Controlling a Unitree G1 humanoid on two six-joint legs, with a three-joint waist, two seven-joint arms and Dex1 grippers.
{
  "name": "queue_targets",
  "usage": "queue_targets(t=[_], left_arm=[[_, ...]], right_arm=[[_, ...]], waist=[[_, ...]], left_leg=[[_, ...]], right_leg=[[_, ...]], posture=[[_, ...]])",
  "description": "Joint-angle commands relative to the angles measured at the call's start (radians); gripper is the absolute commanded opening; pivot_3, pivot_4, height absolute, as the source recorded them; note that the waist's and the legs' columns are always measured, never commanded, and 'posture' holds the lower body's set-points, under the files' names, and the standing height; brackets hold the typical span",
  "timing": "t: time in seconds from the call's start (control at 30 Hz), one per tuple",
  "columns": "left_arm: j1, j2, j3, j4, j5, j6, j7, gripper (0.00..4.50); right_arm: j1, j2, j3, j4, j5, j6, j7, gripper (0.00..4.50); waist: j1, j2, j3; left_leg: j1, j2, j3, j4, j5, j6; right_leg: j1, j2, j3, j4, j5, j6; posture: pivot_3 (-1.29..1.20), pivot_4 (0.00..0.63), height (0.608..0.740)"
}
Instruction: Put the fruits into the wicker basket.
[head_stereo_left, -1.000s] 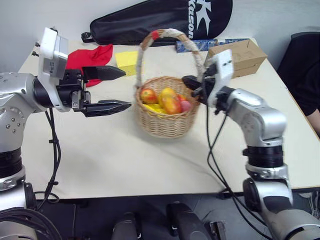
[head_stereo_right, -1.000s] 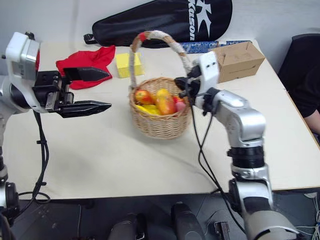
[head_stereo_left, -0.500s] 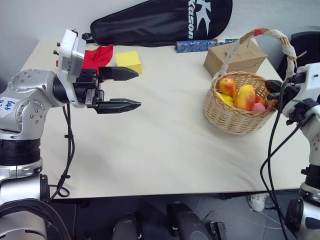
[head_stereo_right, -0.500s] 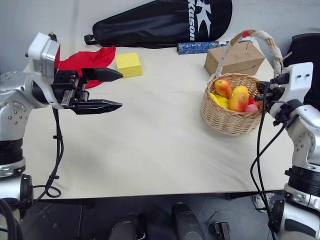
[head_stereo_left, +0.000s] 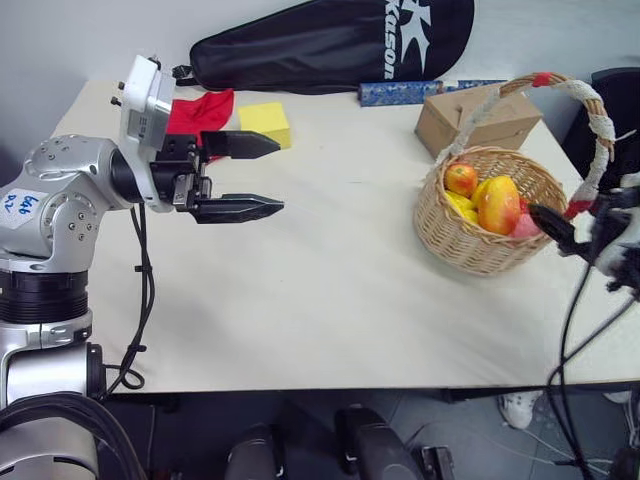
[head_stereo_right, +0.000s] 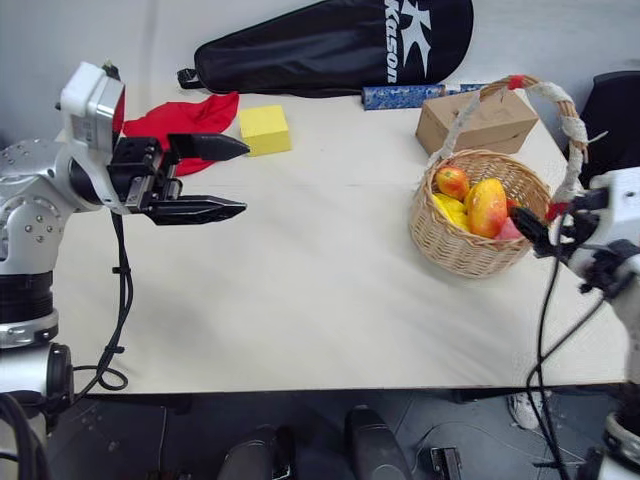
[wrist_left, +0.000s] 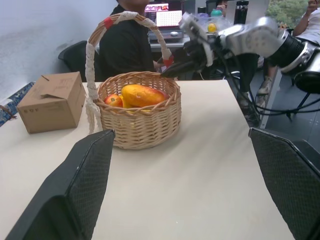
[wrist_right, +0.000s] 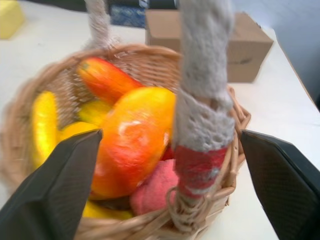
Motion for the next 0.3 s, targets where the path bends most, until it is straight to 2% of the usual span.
queue_targets(t=[0.03, 0.1, 0.2, 0.3], left_arm=[[0.002, 0.017, 0.018, 0.022, 0.017, -0.032, -0.026, 4.5], [0.003, 0.024, 0.02, 0.042, 0.025, -0.04, -0.04, 4.5], [0.007, 0.039, 0.024, 0.067, 0.032, -0.043, -0.064, 4.5], [0.023, 0.043, 0.019, 0.076, 0.041, -0.058, -0.083, 4.5]], right_arm=[[0.124, -0.14, -0.245, -0.039, 0.127, 0.129, 0.205, 4.43], [0.236, -0.2, -0.355, -0.024, 0.156, 0.168, 0.34, 4.43], [0.377, -0.239, -0.455, -0.007, 0.161, 0.178, 0.475, 4.43], [0.415, -0.227, -0.463, -0.019, 0.166, 0.164, 0.488, 4.43]], waist=[[0.005, 0.0, 0.0], [0.009, 0.0, 0.0], [0.009, -0.001, 0.0], [0.004, -0.002, 0.0]], left_leg=[[0.0, 0.0, 0.0, 0.0, 0.0, 0.0], [0.004, 0.0, -0.002, 0.0, 0.0, 0.001], [0.006, 0.001, -0.002, -0.001, -0.001, 0.001], [0.007, 0.001, -0.003, -0.001, -0.001, 0.001]], right_leg=[[0.001, 0.0, 0.0, -0.001, 0.0, 0.0], [0.007, 0.001, -0.001, -0.004, 0.0, 0.0], [0.011, 0.004, 0.0, -0.008, 0.001, 0.002], [0.013, 0.004, 0.0, -0.009, 0.002, 0.003]], posture=[[0.0, 0.15, 0.74], [0.0, 0.15, 0.74], [0.0, 0.15, 0.74], [0.0, 0.15, 0.74]])
